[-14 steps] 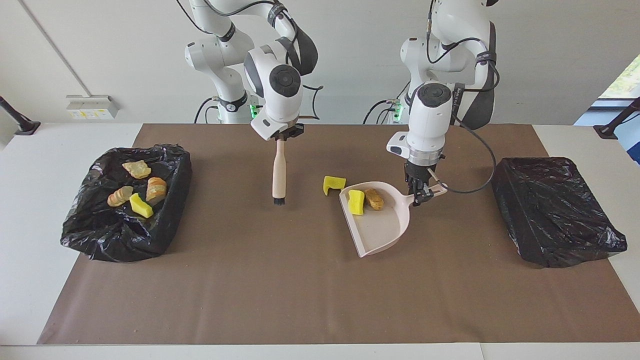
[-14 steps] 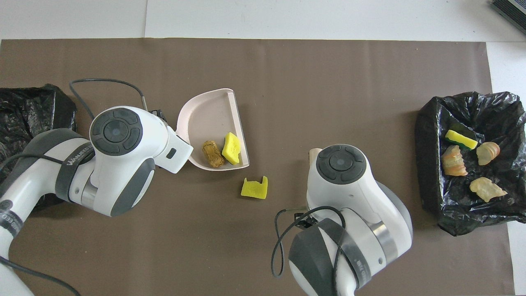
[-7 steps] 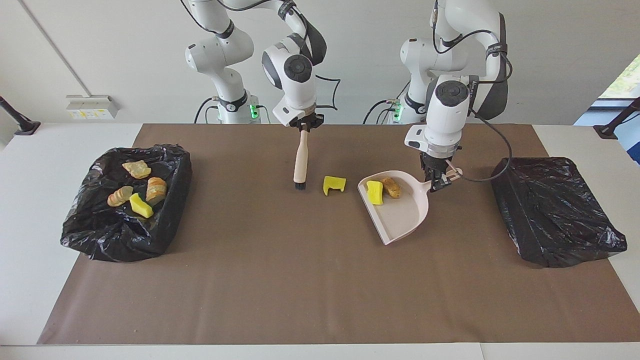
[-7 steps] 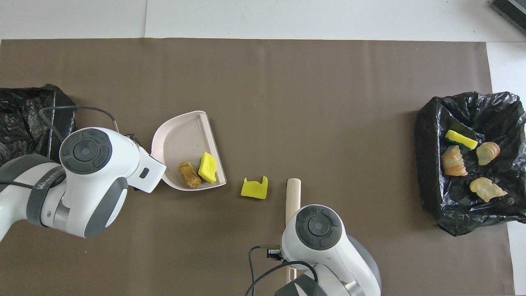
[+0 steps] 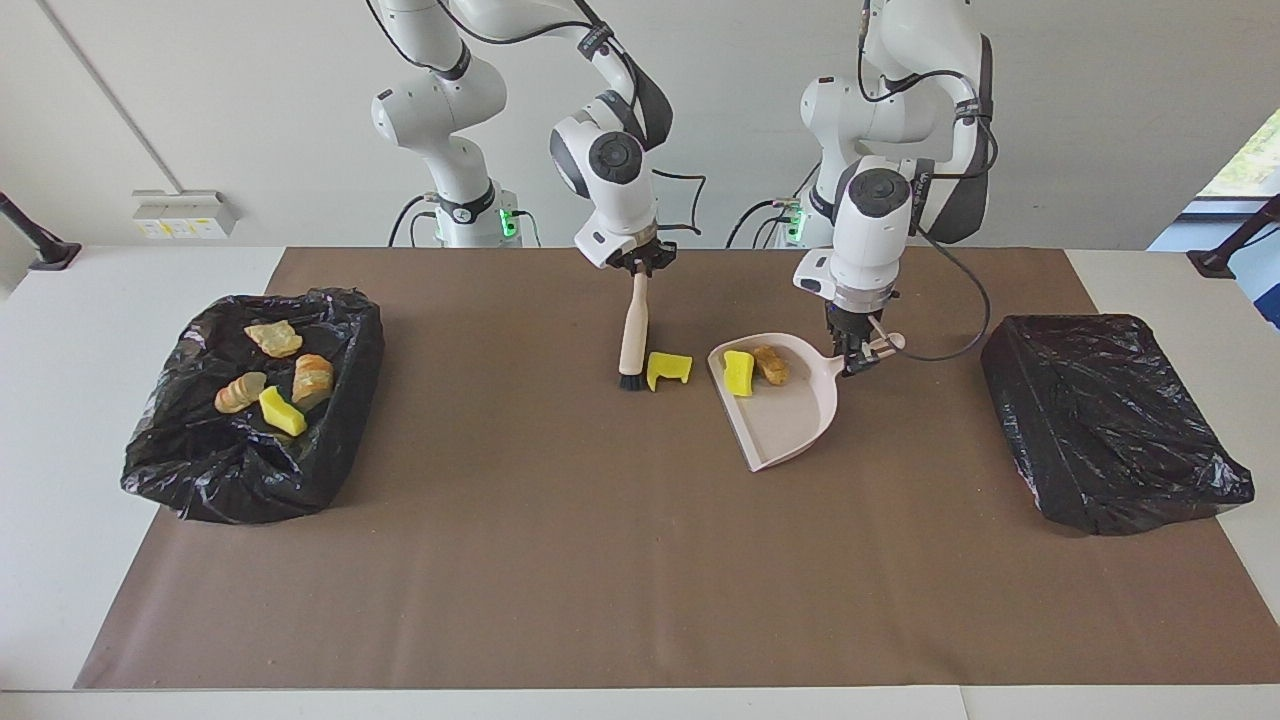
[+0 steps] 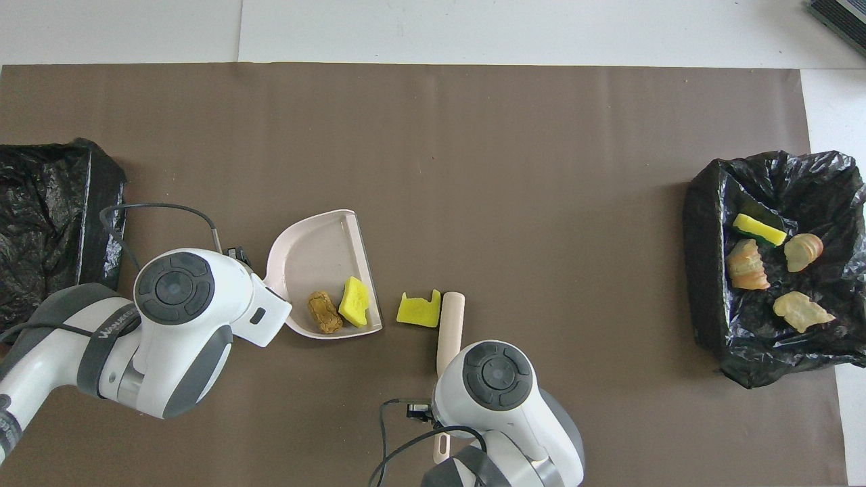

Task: Sweep and dump trash in bin
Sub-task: 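Sweep the last yellow sponge into the dustpan with the right gripper brush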

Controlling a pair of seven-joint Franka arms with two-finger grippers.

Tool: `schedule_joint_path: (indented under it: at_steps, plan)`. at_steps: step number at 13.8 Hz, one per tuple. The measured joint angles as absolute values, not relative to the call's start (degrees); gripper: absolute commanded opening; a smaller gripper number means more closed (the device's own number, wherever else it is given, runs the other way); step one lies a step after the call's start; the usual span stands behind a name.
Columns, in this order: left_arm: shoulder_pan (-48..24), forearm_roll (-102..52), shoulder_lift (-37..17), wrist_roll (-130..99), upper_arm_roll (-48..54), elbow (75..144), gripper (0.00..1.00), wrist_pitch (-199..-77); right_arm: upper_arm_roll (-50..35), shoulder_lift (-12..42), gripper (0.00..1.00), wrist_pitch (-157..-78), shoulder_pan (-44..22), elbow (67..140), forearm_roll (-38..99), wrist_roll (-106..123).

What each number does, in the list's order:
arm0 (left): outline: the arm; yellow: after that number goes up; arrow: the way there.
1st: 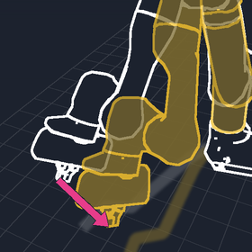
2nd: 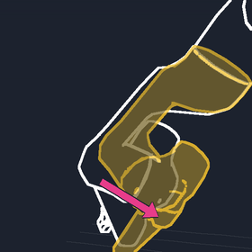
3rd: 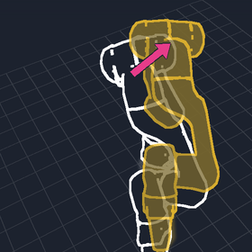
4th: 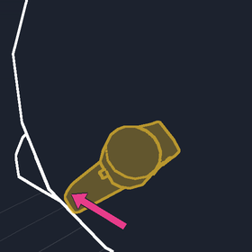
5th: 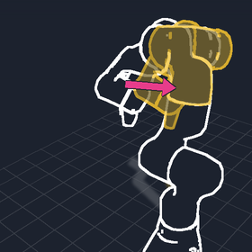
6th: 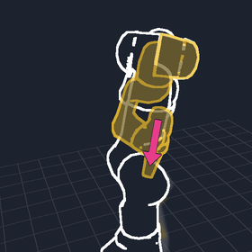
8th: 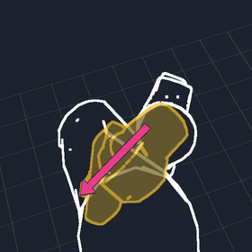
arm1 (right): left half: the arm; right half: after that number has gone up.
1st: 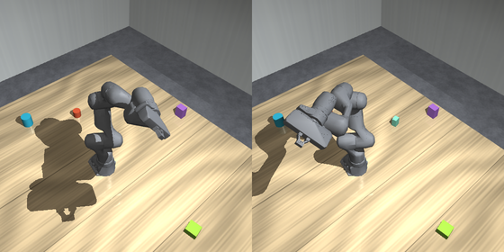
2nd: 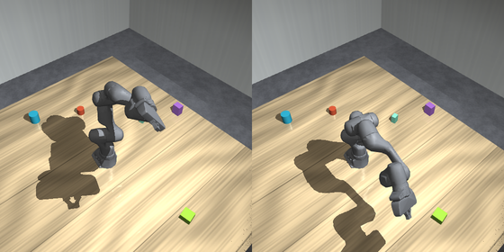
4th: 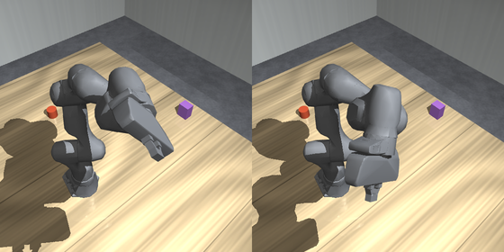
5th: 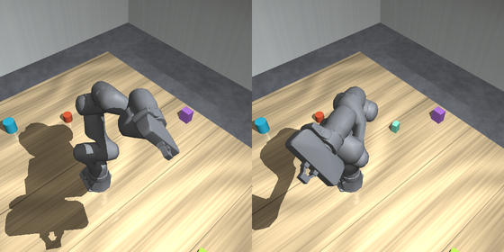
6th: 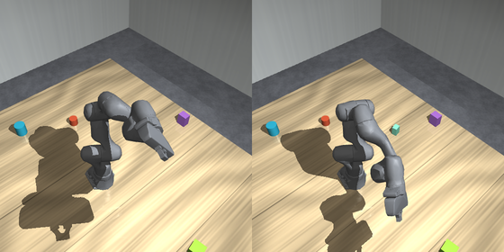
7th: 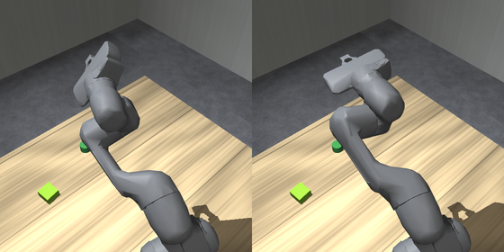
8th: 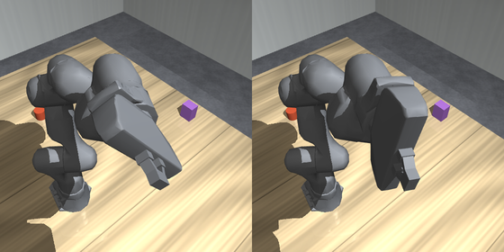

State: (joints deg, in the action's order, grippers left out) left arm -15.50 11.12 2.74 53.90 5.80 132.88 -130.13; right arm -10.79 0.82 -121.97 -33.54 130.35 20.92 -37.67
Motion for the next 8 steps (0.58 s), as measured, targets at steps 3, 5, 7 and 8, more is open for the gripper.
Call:
schedule_joint_path:
  at_steps: [3, 5, 7, 8]
  plan:
    - [-16.11, 11.12, 2.91, 53.81, 5.77, 133.39, 0.0, -130.6, -10.79, 3.55, 0.0, -130.07, -36.08, 128.49, 25.78, -37.51]
    - [-16.11, 11.12, 2.91, 53.81, 5.67, 133.46, 0.0, -130.74, -10.8, 5.03, 0.0, -136.52, -38.25, 127.98, 31.93, -37.22]
    - [-16.1, 11.12, 2.91, 53.81, 5.65, 133.49, 0.0, -130.79, -10.8, 6.08, 0.0, -141.72, -39.87, 126.75, 38.99, -37.21]
    - [-16.1, 11.12, 2.91, 53.81, 5.65, 133.5, 0.0, -130.8, -10.8, 6.61, 0.0, -142.61, -40.24, 125.59, 41.33, -37.94]
